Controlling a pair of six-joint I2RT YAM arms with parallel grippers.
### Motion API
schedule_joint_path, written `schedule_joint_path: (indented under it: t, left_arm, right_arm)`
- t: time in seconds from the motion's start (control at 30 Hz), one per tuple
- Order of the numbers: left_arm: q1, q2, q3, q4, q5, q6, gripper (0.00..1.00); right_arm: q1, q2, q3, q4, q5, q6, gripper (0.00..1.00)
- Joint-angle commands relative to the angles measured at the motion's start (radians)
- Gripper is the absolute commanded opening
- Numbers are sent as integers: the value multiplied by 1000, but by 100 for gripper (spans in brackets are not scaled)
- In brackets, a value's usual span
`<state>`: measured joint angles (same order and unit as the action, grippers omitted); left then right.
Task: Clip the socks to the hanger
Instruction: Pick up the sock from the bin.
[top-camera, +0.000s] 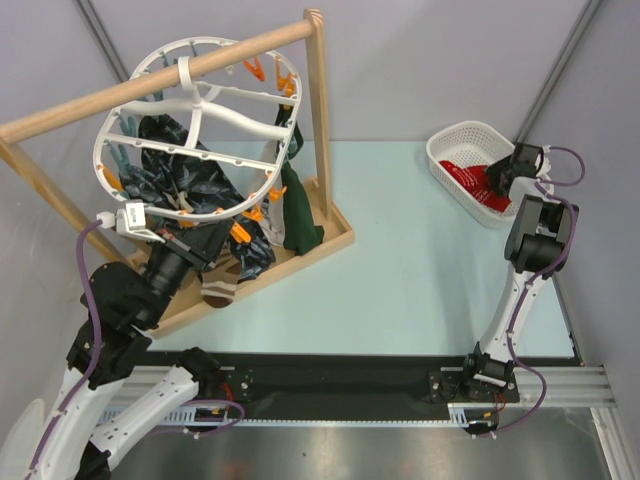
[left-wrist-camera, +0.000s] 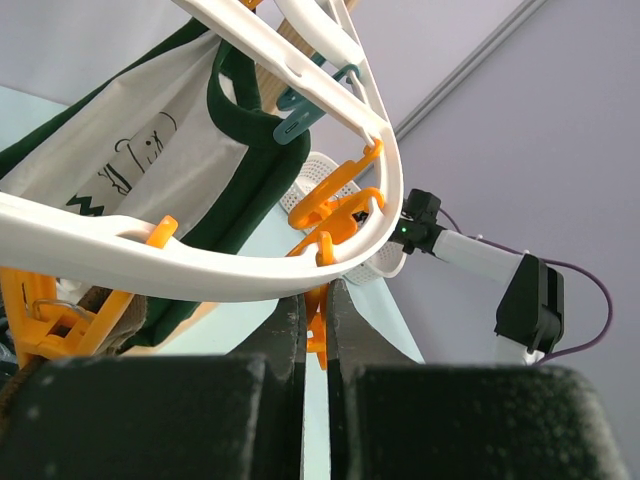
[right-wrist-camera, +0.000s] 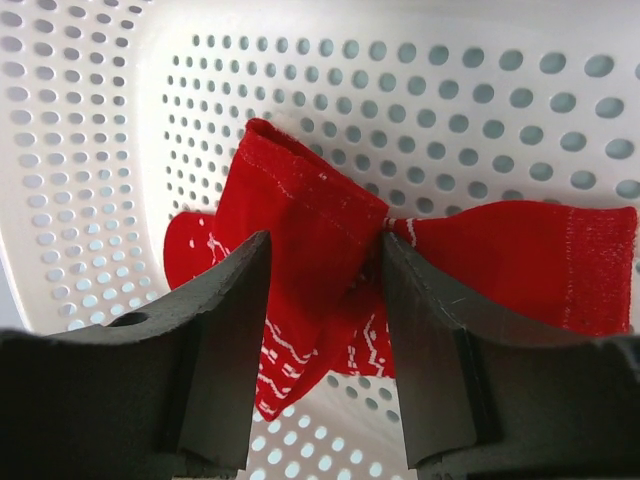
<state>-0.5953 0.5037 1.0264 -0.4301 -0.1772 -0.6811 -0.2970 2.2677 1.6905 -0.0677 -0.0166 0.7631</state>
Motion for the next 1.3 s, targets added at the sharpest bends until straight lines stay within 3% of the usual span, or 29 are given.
schedule_joint_path:
  t: [0.0,0.37,0.43,0.47,0.57,0.67,1.0,1.2,1.27]
  left_arm:
    - [0,13,-6,-4,18,-8,0]
    - [2,15,-8,-6,19,-15,0]
    - [0,12,-8,-9,15,-18,0]
    - [0,12,-8,-9,15,-18,0]
    - [0,15,-9,-13,13,-23,0]
    - [2,16,-14,-9,19,-31,0]
    - [2,18,-31,5,7,-49,0]
    - [2,10,-31,-2,-4,-48,0]
    - [2,6,-34,-2,-7,-46,0]
  right_arm:
    - [-4,-7,12,-9,15,8,52]
    - [-8,41,26,57,-19,-21,44]
    - [-10,44,32,98,-25,-39,36]
    - [-11,43,37,100,-20,-48,26]
    - [-11,24,55,106,-23,-79,12]
    - [-5,-14,72,79,3,-120,6]
    - [148,-419,-15,-64,167,-372,0]
    - [387,-750,-143,-106,130,-524,0]
    - [491,-863,-199,-115,40,-542,0]
